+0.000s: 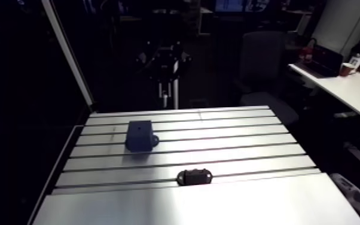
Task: Pick up the M10 bolt and insert it into the hole until fully seated.
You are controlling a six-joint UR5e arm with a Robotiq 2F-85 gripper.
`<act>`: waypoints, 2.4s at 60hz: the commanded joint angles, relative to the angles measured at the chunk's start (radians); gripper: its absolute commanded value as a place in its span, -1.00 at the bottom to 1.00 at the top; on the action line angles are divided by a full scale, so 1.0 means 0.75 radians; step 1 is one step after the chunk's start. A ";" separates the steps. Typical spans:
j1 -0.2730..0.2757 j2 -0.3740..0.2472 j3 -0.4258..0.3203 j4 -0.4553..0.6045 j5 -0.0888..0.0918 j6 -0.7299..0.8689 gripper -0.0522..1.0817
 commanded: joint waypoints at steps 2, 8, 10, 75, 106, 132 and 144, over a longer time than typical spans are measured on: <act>0.064 0.098 -0.144 0.112 -0.002 0.018 0.96; 0.074 0.123 -0.159 0.117 0.000 0.018 0.96; 0.078 0.131 -0.163 0.117 0.001 0.018 0.96; 0.179 0.289 -0.231 0.112 0.000 0.042 0.99; 0.248 0.335 -0.272 0.109 -0.072 0.092 0.99; 0.248 0.382 -0.283 0.105 -0.074 0.094 0.99; 0.248 0.392 -0.281 0.110 -0.072 0.094 0.99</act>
